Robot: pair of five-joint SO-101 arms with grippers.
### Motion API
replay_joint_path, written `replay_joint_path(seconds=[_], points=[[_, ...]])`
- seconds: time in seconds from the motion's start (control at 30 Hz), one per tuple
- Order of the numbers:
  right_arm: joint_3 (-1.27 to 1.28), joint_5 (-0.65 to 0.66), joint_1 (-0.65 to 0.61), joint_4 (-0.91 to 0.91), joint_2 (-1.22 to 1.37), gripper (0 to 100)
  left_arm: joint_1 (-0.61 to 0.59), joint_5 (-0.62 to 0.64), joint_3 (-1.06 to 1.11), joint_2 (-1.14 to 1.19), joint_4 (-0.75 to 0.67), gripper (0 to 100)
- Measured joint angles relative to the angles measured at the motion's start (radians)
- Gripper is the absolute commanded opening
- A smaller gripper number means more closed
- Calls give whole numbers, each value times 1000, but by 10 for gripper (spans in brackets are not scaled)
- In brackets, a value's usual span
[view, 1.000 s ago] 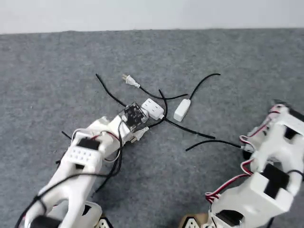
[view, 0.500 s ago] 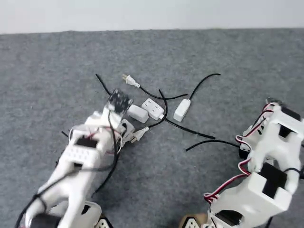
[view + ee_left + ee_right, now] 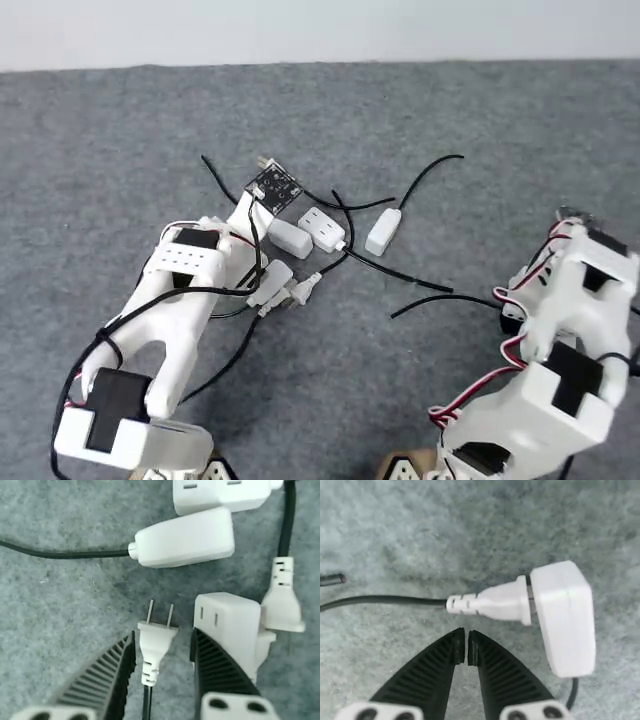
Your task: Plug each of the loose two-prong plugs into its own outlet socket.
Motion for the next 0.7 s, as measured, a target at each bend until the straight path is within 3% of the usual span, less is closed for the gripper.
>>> replay_joint_path(seconds=[0.33, 0.7], points=[[44, -20, -34, -63, 0, 9, 86, -3, 239, -250, -54, 219], [71, -20, -41, -103, 0, 9, 106, -3, 252, -279, -57, 221]])
